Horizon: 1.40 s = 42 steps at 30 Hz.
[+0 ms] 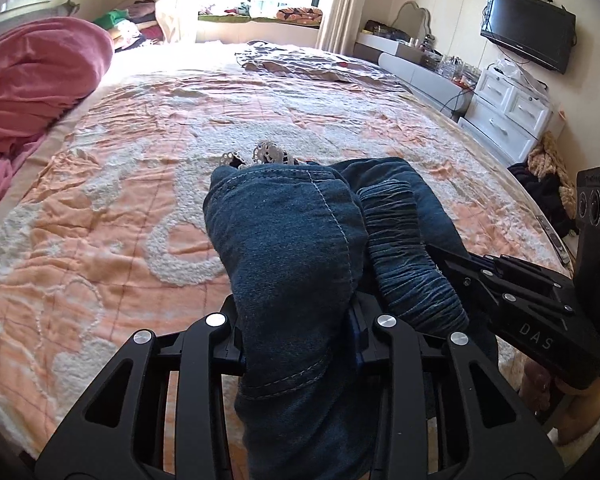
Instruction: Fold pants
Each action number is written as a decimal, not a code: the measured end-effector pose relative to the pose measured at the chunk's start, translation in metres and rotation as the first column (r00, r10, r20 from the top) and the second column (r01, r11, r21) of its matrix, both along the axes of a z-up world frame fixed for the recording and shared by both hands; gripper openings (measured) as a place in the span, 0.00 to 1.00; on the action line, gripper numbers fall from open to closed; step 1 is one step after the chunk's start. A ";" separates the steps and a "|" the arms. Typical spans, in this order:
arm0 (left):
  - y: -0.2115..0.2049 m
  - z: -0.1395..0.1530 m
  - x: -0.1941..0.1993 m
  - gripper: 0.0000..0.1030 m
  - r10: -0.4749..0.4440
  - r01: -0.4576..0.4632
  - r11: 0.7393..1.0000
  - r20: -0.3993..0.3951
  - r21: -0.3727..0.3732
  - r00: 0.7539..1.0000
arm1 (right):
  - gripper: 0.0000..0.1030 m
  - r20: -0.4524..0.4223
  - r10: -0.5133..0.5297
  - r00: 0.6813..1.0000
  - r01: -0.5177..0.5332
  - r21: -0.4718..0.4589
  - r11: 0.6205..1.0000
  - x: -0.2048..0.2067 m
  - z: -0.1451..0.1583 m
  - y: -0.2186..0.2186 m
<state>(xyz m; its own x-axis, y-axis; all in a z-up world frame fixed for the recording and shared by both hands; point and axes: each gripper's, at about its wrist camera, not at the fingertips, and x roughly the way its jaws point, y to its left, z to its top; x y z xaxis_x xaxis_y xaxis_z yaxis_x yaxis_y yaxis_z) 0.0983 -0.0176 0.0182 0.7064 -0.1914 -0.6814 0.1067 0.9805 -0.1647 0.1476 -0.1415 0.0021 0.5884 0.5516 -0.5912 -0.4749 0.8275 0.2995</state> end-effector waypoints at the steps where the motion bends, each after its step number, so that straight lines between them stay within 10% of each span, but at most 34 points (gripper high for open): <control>1: 0.004 -0.001 0.005 0.25 0.010 -0.010 1.000 0.000 0.004 1.000 | 0.10 -0.007 0.003 1.000 -0.003 0.001 1.000 0.007 -0.001 0.005; 16: 0.016 -0.047 0.047 0.36 0.012 -0.011 0.999 -0.048 0.036 0.999 | 0.13 -0.104 -0.073 0.992 0.063 -0.098 0.993 0.054 -0.048 0.018; 42: 0.026 -0.054 0.044 0.62 0.056 -0.055 0.998 -0.090 0.020 0.994 | 0.59 -0.100 -0.174 0.980 0.161 -0.125 0.979 0.047 -0.048 -0.004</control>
